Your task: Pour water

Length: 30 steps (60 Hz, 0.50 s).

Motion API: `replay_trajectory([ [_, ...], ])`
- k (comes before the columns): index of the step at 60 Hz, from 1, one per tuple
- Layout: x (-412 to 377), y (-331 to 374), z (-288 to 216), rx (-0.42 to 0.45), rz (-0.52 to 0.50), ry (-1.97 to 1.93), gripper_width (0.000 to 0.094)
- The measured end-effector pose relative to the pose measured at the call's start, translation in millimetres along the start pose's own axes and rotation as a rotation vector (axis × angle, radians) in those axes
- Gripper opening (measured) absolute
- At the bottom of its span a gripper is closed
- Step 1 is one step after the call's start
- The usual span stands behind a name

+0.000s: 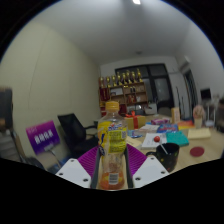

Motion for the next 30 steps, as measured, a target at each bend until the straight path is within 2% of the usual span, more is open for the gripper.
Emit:
replay_trajectory([
  [10,22,7,-27,-0.019,-0.12,-0.644,0.0411],
  [20,30,14,-29,-0.062,-0.239,-1.296,0.041],
  [21,8,9,-45,-0.064,-0.236,-1.35,0.0411],
  [30,31,33,-38,-0.093,-0.286,-1.663,0.0413],
])
Point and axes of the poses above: the point between the fingertips, and its own axes, seen from behind it with the camera up: x to the right, z down, y backward, against the way the camera looks, the point moved 8 cm from there along y, backward, against the way the camera looks, and after that the axes turned 8 degrees about y, right-handed, at the moved point
